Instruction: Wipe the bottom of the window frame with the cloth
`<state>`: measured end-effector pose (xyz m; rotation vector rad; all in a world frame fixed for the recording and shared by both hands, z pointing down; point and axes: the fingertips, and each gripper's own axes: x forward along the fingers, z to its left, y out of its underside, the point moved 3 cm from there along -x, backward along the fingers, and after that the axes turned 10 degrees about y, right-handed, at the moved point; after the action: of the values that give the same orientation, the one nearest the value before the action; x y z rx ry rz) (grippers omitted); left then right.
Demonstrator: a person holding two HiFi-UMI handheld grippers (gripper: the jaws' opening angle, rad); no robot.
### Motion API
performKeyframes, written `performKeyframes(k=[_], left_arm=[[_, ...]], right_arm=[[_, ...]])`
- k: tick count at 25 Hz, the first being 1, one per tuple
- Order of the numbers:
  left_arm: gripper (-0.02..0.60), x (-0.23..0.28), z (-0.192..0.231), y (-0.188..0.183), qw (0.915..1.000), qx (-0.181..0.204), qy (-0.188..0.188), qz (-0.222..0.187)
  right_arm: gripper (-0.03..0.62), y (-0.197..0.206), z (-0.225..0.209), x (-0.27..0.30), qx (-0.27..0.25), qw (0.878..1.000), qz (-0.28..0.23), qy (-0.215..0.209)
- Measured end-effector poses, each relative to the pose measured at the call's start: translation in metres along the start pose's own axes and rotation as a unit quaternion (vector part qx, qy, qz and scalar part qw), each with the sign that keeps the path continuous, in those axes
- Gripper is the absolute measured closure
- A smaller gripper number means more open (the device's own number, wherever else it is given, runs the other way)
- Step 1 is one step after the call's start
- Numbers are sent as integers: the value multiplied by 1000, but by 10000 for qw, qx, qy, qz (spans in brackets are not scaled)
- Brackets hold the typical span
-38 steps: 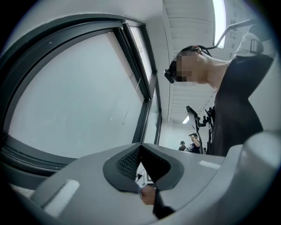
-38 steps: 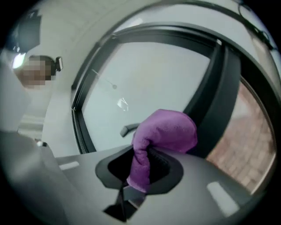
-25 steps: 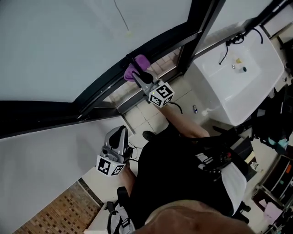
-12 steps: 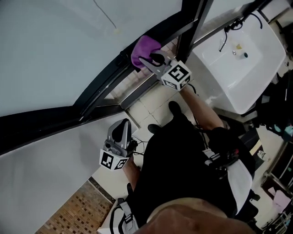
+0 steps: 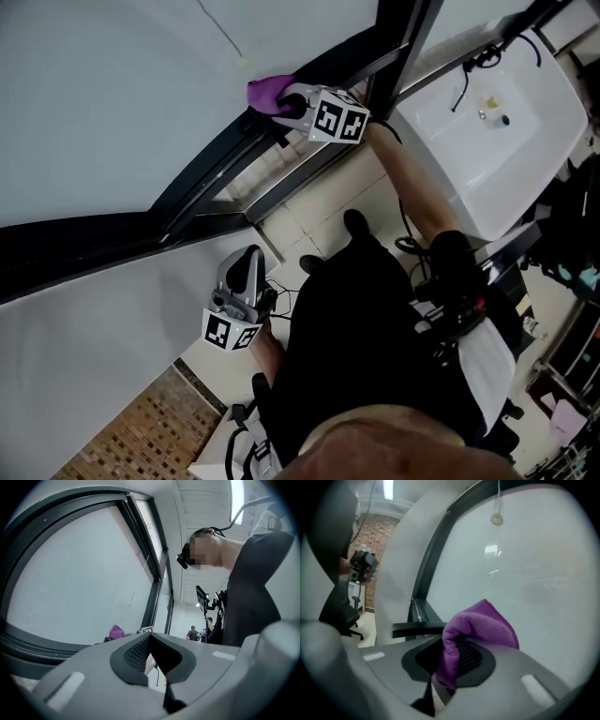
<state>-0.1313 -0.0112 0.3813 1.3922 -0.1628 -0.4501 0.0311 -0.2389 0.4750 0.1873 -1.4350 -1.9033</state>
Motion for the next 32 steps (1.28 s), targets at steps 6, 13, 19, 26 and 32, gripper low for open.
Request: performKeyframes(k=[6,13,19,26,32], left_arm=[[581,18,2,1,9999,16,152,34],[581,38,1,10,9999,-48,135,30],[581,57,-9,7,9999,108,-100,-42],[581,62,-15,16,9977,135,-647,-154],[581,70,-14,22,9969,124,-770,-126]], right_arm=[[530,8,73,-68,-872,9934,-81,-745],[530,-21,56,-95,382,9951,-869,-289],[530,-17,-39,-12,892,9895,117,1131],[533,8,-32,32,335,9913,956,845],[531,40,-55,11,-360,9771,1697,1235]])
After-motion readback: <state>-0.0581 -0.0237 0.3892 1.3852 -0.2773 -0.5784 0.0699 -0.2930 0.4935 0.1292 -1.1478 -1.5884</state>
